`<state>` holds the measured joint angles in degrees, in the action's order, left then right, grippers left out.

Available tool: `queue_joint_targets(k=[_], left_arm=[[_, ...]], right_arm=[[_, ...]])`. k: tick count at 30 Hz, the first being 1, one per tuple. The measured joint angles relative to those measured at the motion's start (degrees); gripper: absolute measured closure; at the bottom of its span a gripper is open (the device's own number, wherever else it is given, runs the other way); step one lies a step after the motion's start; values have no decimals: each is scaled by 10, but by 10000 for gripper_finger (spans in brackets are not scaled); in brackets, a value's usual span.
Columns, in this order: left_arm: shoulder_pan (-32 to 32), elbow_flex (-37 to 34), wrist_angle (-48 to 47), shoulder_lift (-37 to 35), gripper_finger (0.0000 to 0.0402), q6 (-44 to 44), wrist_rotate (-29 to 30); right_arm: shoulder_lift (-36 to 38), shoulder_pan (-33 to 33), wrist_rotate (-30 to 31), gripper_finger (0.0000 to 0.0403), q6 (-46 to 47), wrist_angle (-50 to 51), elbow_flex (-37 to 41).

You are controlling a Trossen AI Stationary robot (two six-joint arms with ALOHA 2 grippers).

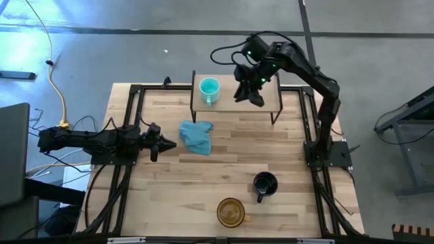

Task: Stack small to large cups/mugs on shelf
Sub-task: Put the black mug on the shelf

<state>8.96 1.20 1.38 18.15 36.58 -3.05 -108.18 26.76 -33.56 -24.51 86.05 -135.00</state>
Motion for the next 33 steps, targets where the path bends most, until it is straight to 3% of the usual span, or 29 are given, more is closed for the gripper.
queue_joint_targets(k=[7,12,22,33], left_arm=[[0,0,108,0,364,32,-95],[0,0,187,0,364,44,-126],[0,0,230,0,364,44,-130],[0,0,243,0,364,42,-124]], right_arm=[[23,-22,-73,320,2,36,0],[41,-40,-112,320,11,35,0],[86,-63,-150,326,9,-14,0],[162,-63,-165,374,20,-53,0]])
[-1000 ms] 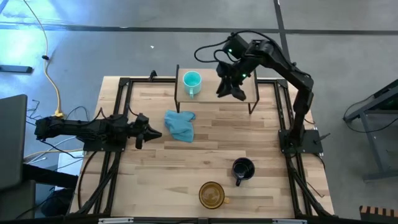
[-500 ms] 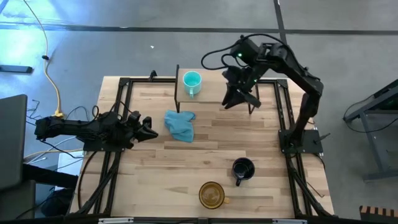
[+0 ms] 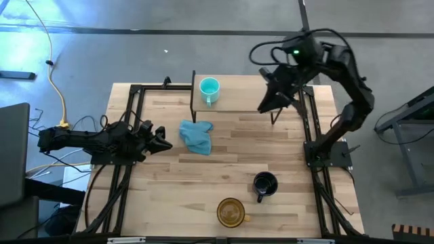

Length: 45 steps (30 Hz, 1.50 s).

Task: Stack small to large cups/mugs on shelf
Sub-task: Put the black mug on the shelf

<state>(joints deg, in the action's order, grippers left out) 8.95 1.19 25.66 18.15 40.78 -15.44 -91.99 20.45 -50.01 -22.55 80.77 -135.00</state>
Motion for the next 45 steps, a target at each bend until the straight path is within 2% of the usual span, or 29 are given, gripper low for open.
queue_joint_targets(k=[6,10,13,18,23,28,35,45], left_arm=[[0,0,56,0,364,3,0],[0,0,59,0,364,18,-4],[-12,0,60,1,364,24,-2],[-61,0,64,11,364,20,35],[-122,0,97,35,364,-4,97],[-169,0,123,64,364,-20,152],[-212,0,159,106,364,-20,194],[-221,7,226,182,364,-20,211]], right_arm=[[49,0,2,379,33,-4,0],[84,0,5,379,59,-22,0],[107,-11,36,379,74,-26,0],[143,-33,82,379,89,-27,18],[185,-54,128,379,105,-43,67],[245,-65,136,379,113,-120,168],[345,-67,168,379,170,-239,371],[478,-67,170,379,264,-500,655]])
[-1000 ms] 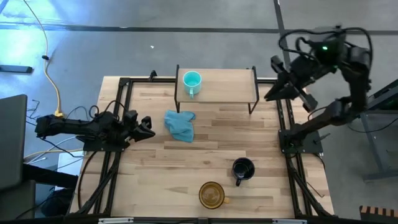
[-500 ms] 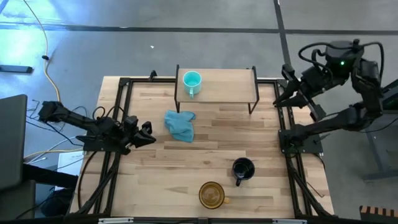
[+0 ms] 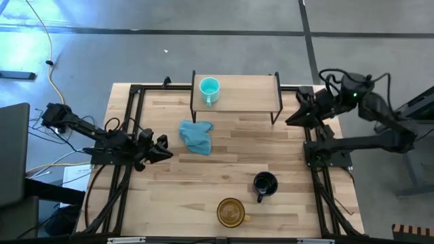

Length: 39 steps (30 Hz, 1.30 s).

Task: Stack small to large cups/mugs on shelf
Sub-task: Put the black mug on the shelf

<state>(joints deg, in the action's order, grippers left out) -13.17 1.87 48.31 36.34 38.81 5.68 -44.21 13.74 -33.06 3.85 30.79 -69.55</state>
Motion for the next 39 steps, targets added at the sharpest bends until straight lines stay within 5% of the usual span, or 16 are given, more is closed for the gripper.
queue_joint_targets(k=[7,14,23,30,39], left_arm=[[0,68,-5,101,364,-28,-28],[0,175,-4,256,364,-79,-27],[7,356,-144,434,364,-181,38],[45,484,-226,537,364,-180,-51],[89,598,-261,617,364,-173,-87]], right_arm=[[58,0,4,379,66,-152,147],[80,0,28,379,98,-201,217],[98,0,64,379,107,-203,228],[126,0,106,379,113,-132,228],[173,0,108,379,107,-103,228]])
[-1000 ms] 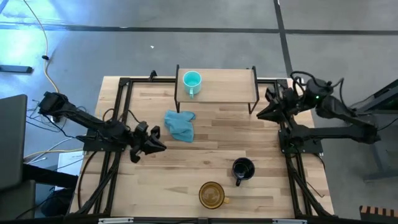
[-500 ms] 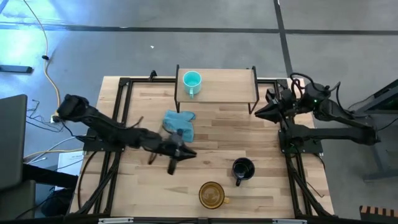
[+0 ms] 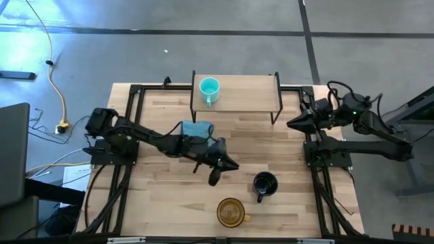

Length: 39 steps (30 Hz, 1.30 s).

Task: Stack small to large cups/mugs on shelf
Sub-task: Put the black mug on the shelf

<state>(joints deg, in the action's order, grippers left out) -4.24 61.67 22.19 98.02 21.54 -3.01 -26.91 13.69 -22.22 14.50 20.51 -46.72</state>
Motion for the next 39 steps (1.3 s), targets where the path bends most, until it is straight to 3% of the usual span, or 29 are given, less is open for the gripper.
queue_joint_targets(k=[11,21,33,39], left_arm=[[12,114,-78,80,364,11,-20],[9,123,-107,98,364,33,-55],[8,122,-164,98,364,29,-56],[9,122,-166,98,364,28,-51]], right_arm=[[63,0,21,379,46,99,0],[68,0,16,379,164,298,0],[62,0,-64,379,200,412,0],[45,0,-112,379,147,473,0]])
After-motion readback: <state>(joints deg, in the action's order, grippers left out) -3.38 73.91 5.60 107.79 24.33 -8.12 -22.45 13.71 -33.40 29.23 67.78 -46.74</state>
